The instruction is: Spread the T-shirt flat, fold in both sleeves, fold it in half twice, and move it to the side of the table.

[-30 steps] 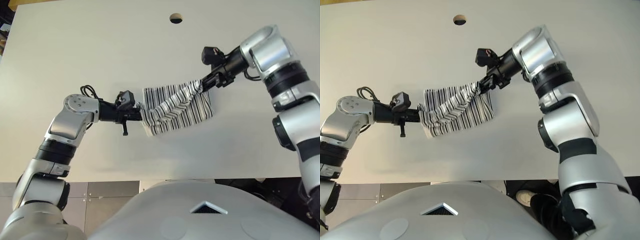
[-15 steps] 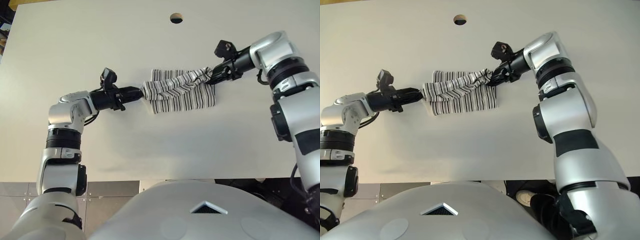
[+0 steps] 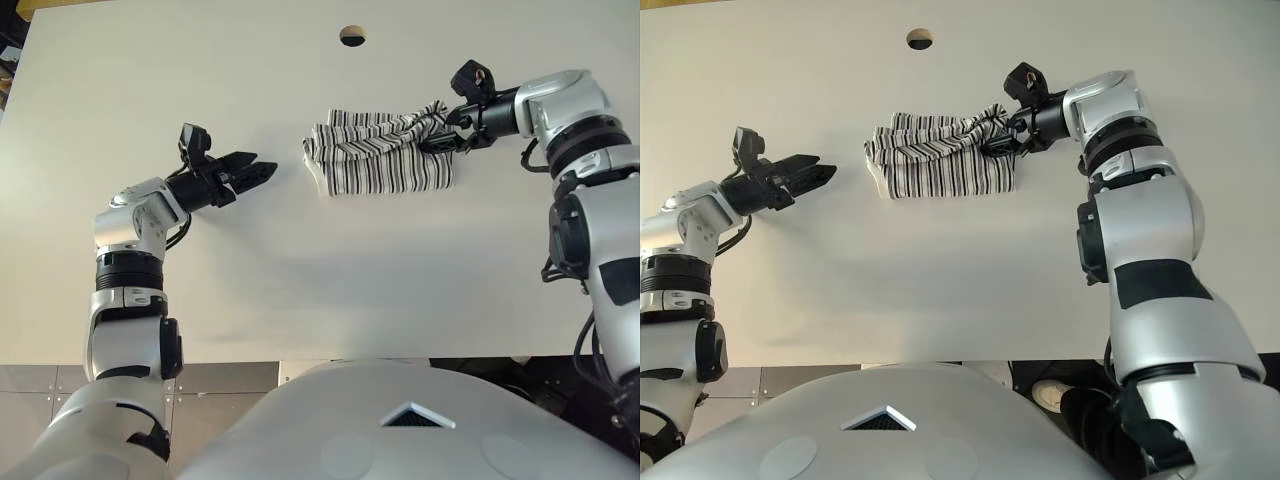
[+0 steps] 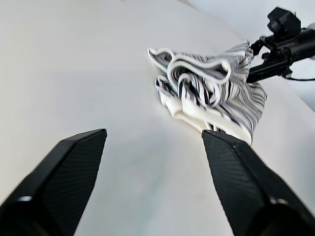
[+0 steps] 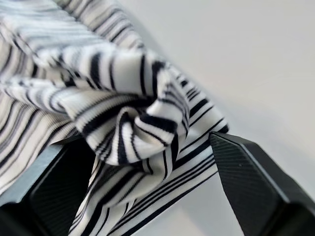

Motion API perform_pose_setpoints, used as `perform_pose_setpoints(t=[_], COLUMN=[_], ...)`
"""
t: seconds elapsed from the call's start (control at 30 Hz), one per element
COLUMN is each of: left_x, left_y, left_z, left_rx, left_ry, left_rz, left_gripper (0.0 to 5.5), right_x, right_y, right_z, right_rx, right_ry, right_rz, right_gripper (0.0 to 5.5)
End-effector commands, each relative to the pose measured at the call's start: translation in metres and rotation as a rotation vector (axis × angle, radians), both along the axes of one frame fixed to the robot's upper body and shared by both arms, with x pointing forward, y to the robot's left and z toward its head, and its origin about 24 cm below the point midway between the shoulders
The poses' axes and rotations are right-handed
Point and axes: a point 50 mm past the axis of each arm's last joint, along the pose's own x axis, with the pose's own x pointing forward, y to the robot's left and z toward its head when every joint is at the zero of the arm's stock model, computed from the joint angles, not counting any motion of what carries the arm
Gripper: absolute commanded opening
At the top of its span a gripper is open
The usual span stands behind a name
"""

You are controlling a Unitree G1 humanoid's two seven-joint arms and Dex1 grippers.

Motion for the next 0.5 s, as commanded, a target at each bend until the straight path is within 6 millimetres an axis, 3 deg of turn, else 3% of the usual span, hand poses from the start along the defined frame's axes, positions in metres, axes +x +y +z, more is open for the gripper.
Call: perform_pose_setpoints(t=[0.03,0.13,0.3,0.5], left_x=[0.003,0.002,0.001,0.001], left_y=[0.001,-0.001,-0.002,-0.003], left_z=[0.0,-0.003,-0.005,-0.006], left_rx=[0.023,0.028,0.031,0.043], left_ry=[-0.018,-0.016,-0.022,-0.029], left_rz=[0.013,0.001,0.0,-0.008], left_gripper=[4.24,4.66,5.47,5.47], right_x=[0.018,0.025,0.03,0.028], right_y=[0.01,0.013,0.021,0.039], right_z=[0.033,0.043,0.043,0.039], right_rx=[0.019,0.038,0.018,0.0], right_ry=[-0.133,-0.21,-0.302,-0.345], right_rz=[-0.038,-0.107,-0.151,-0.046], right_gripper=[4.1,4.1,4.1,4.1])
